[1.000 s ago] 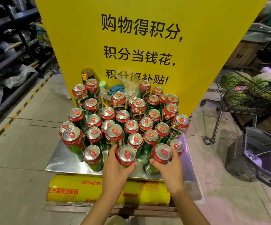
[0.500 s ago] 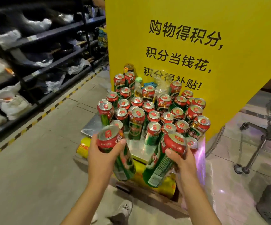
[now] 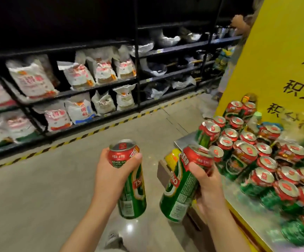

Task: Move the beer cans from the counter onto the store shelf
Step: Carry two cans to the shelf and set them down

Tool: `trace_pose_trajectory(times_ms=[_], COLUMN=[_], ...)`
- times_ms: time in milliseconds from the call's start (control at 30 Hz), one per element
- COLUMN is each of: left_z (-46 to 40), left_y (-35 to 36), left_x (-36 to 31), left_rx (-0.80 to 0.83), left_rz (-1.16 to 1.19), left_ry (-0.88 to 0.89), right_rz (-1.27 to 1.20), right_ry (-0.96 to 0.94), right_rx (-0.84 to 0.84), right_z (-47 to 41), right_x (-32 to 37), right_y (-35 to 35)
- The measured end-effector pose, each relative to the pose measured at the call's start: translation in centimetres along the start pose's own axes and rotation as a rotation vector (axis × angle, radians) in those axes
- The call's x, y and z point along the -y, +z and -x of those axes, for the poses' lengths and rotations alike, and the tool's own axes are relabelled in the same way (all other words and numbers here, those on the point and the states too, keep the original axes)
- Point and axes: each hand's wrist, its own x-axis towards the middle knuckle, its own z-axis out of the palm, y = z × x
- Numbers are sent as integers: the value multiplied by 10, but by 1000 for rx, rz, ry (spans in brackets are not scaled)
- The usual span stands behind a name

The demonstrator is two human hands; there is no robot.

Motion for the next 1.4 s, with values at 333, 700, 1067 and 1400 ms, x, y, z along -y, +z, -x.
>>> trace_pose_trajectory(times_ms=[333, 700, 1067, 1400], left_z=[-65, -211, -412, -585], left_y=[-150, -321, -374, -427], left_x=[12, 7, -20, -28], left_rx=[-408, -582, -550, -745], left_rz=[-3, -73, -33, -28], left_ry=[-46, 36, 52, 49], right_rz=[229, 255, 345, 361], right_ry=[136, 106, 54, 124], right_rx=[337, 507, 477, 615], right_z=[-83, -173, -334, -499], right_x=[-85, -169, -207, -250], right_y=[164, 373, 498, 629])
